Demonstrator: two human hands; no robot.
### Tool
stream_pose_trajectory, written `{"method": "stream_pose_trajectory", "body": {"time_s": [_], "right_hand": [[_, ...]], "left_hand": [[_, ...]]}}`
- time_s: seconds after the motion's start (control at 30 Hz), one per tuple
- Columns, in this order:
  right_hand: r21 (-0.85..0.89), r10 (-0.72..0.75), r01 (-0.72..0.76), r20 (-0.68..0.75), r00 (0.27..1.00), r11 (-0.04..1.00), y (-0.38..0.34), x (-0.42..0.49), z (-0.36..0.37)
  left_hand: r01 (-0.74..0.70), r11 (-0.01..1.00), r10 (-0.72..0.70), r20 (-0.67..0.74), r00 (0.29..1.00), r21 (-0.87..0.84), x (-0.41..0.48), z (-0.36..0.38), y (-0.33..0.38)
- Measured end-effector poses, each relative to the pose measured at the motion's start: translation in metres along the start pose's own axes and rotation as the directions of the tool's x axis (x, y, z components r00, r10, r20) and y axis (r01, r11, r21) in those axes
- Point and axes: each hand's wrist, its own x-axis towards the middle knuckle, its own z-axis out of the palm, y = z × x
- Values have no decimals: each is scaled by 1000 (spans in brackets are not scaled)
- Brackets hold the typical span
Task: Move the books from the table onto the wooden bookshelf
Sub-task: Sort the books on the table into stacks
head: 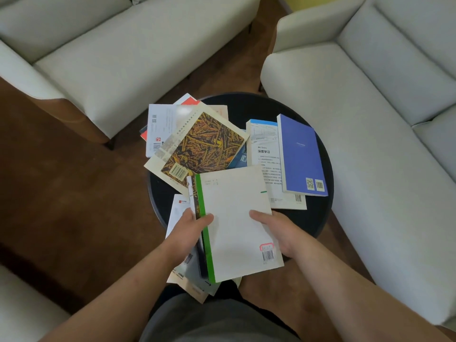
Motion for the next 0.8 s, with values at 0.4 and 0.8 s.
{"method": "stream_pose_trajectory", "body": {"time_s": [0.4,0.8], "right_hand": [[62,25,-26,11,1000,998,34,-15,4],[161,99,-107,58,993,981,74,-31,5]], "left_hand": [[148,963,-95,-233,968,223,-4,-57,-45],[158,936,-124,-126,984,316,-15,-43,-62]]}}
